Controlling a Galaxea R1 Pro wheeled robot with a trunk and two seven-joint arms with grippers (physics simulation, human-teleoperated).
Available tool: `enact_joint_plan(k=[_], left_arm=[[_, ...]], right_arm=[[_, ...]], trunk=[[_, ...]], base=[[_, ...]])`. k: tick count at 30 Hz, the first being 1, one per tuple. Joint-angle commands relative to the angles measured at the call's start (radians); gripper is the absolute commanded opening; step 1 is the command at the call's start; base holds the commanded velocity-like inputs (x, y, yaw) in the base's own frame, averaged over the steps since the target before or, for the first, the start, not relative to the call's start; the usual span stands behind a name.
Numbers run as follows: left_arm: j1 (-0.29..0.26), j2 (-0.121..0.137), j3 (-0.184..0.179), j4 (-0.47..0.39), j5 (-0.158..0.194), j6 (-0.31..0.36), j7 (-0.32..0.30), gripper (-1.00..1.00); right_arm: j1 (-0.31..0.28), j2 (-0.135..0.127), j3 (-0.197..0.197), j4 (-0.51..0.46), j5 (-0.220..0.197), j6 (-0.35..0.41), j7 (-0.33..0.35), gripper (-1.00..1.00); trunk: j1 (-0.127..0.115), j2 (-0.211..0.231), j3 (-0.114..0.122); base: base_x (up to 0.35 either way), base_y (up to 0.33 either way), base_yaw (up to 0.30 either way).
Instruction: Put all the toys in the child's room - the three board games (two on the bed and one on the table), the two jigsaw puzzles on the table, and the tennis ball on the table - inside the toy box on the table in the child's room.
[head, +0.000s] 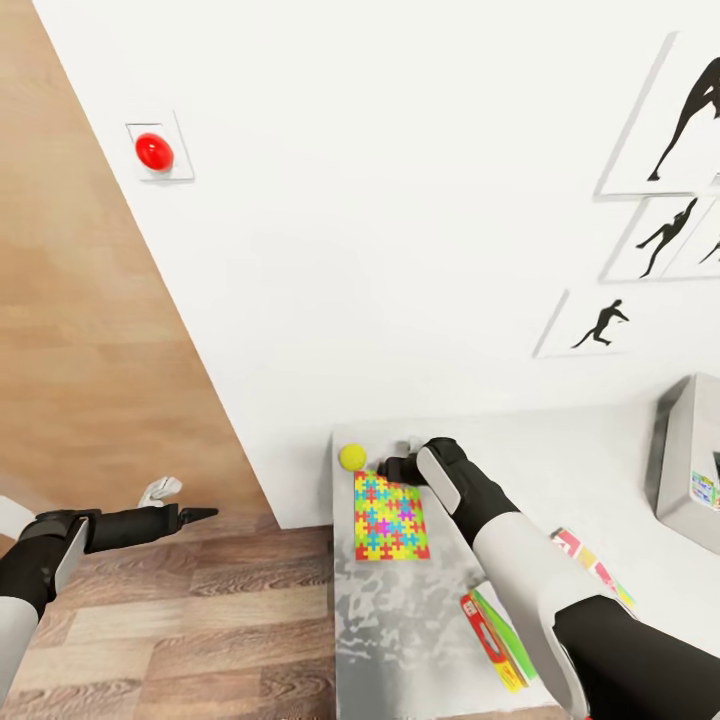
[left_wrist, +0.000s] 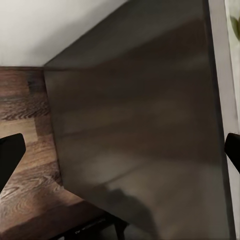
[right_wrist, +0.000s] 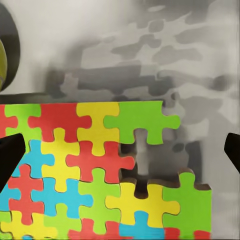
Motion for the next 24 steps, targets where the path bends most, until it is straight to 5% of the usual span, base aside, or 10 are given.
enact_joint_plan(k=[1, 24], left_arm=[[-0.001, 0.000, 0.003, 0.000, -0.002, 0.009, -0.004, 1.00], [-0.001, 0.000, 0.003, 0.000, -0.002, 0.009, -0.004, 1.00]], right_arm=[[-0.001, -0.001, 0.004, -0.001, -0.011, 0.002, -0.009, 1.00], [-0.001, -0.002, 0.004, -0.001, -0.011, 0.003, -0.009, 1.00]], trunk=[[0.000, -0.002, -0.002], [0.000, -0.002, -0.002]], base=[[-0.086, 0.000, 0.000], [-0.038, 0.028, 0.000]])
